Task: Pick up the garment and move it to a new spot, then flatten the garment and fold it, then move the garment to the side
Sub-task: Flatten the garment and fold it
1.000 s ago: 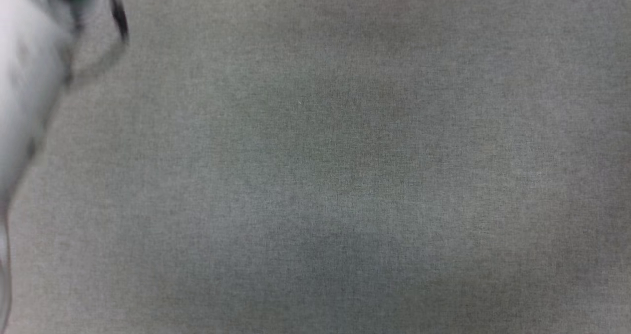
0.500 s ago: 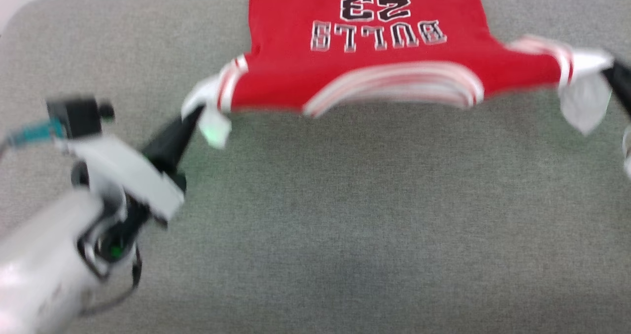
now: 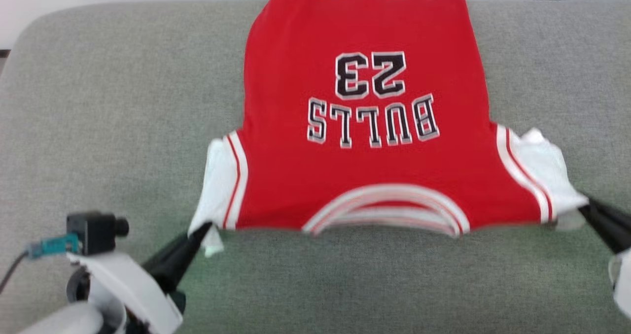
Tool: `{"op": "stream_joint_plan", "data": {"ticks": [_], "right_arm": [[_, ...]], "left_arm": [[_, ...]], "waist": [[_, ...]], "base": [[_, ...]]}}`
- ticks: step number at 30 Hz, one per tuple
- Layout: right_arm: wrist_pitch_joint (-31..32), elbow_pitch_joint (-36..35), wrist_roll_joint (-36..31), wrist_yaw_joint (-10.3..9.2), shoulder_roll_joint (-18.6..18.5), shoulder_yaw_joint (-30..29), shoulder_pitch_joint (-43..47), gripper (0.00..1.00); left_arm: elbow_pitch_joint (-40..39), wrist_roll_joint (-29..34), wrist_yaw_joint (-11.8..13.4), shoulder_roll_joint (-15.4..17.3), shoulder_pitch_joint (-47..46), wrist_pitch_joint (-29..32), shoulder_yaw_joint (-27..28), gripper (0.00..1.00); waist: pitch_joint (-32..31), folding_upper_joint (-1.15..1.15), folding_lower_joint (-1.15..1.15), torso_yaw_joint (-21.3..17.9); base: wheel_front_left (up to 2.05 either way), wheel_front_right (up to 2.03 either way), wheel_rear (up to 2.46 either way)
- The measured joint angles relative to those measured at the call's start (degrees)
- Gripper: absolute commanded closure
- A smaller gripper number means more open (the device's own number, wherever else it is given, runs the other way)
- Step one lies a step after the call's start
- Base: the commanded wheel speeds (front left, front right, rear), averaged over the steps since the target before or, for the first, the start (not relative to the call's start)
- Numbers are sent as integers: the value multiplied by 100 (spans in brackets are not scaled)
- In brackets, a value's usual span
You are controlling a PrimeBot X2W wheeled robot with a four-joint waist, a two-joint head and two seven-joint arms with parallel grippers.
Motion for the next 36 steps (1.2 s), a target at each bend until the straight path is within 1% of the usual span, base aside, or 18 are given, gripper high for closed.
{"op": "stream_joint_plan", "data": {"ticks": [4,10,13,16,18,23,24,26,29,36], "right_arm": [[648,-779,-191,-1,343,-571,862,100],[1391,-1863,-276,-2,748,-1107,1928,100],[1668,-2232,-285,-2,849,-1284,2287,100],[1835,-2425,-267,-2,915,-1348,2423,100],[1842,-2439,-175,-2,927,-1288,2415,100],[1847,-2087,-33,-2,793,-882,2132,100],[1798,-1875,-23,-3,667,-686,2007,100],[1748,-1621,86,-3,660,-477,1879,100],[1621,-1184,76,-3,504,-198,1708,100],[1204,-409,24,-2,300,335,1385,100]], "left_arm": [[-460,85,170,236,382,-1,-32,100],[-1027,143,414,614,938,-18,67,100],[-1313,188,526,798,1189,-23,86,100],[-1475,350,614,870,1281,-24,101,100],[-1459,386,622,811,1287,-24,87,100],[-1267,476,564,436,1222,135,-20,100],[-1087,516,565,311,1144,235,-77,100],[-853,538,567,191,1100,338,-140,100],[-487,582,506,-54,1066,431,-243,100],[158,648,323,-407,981,442,-327,100]], "waist": [[20,0,0,-11],[49,0,0,-32],[74,0,0,-53],[102,0,0,-66],[116,0,0,-75],[163,0,0,-99],[188,0,0,-92],[217,0,0,-87],[259,0,0,-74],[347,0,0,-53]], "base": [[0,0,0],[0,0,0],[0,0,0],[0,0,0],[0,0,0],[0,0,0],[0,0,0],[0,0,0],[0,0,0],[0,0,0]]}}
